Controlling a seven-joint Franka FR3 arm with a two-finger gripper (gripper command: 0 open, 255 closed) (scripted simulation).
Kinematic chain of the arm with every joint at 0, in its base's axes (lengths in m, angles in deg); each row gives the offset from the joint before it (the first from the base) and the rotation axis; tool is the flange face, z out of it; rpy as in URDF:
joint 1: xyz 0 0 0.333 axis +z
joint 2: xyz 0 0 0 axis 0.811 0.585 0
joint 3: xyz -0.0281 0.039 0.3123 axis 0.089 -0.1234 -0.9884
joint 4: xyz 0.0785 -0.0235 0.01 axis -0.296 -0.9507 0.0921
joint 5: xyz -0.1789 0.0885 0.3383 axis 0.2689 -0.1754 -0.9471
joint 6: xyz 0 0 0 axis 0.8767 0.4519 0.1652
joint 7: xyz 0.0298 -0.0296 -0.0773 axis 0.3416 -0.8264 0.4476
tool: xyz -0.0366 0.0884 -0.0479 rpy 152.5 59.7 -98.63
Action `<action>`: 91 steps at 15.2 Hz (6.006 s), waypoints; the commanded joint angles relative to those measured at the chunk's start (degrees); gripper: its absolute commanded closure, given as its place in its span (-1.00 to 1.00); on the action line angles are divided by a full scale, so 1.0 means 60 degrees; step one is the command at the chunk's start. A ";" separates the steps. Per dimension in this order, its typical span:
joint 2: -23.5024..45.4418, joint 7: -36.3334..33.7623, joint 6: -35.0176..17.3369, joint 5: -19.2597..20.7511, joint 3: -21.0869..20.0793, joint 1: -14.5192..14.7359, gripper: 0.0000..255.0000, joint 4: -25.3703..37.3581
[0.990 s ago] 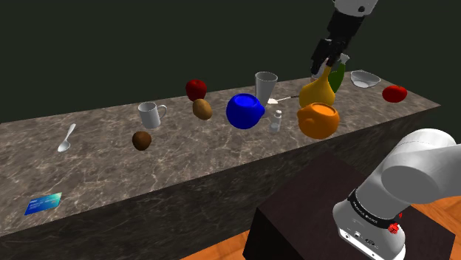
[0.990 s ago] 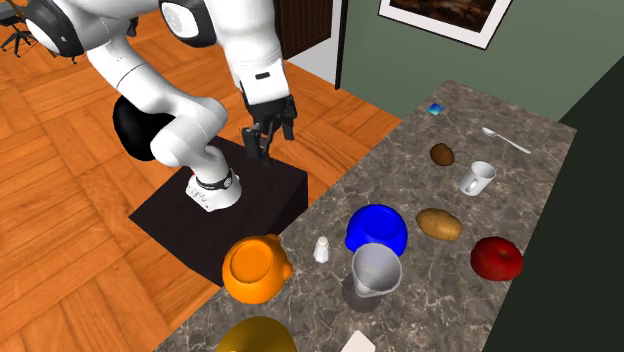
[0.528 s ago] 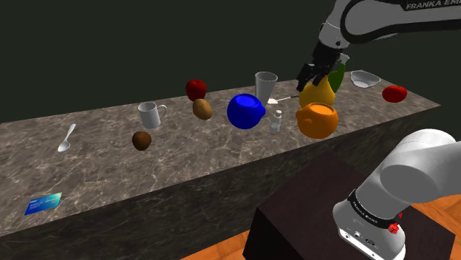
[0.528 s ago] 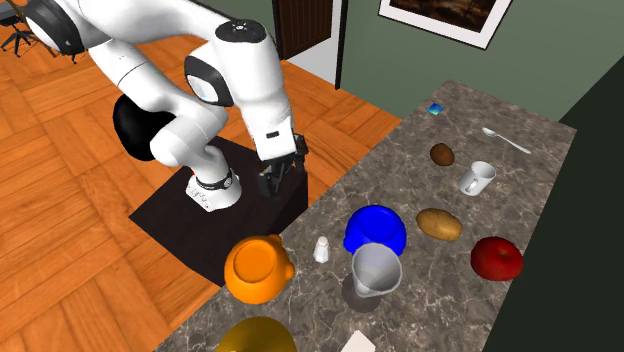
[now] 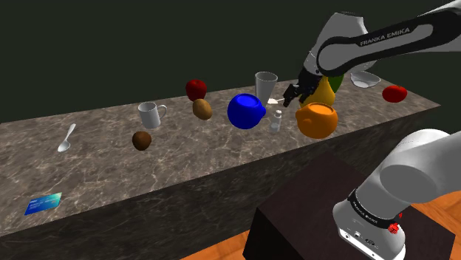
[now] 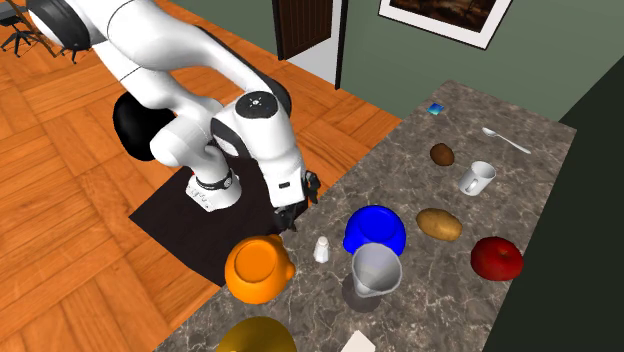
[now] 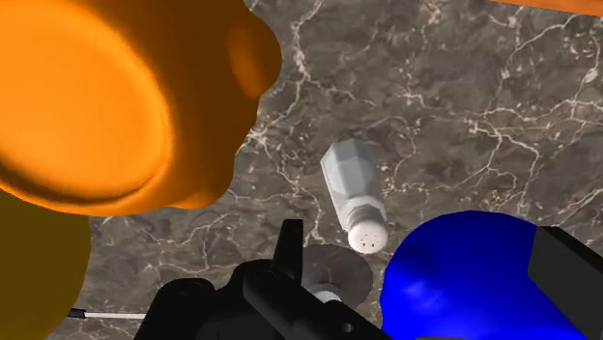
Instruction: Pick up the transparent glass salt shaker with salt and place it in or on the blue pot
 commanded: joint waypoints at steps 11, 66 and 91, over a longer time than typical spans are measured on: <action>0.3462 0.0981 -0.3968 -0.1858 0.0977 0.1005 -1.00 -0.0149; 0.0707 -0.0463 0.0923 -0.0462 0.0223 0.0271 1.00 0.2056; 0.4226 -0.2244 0.1270 -0.0818 -0.0986 0.1118 1.00 0.5993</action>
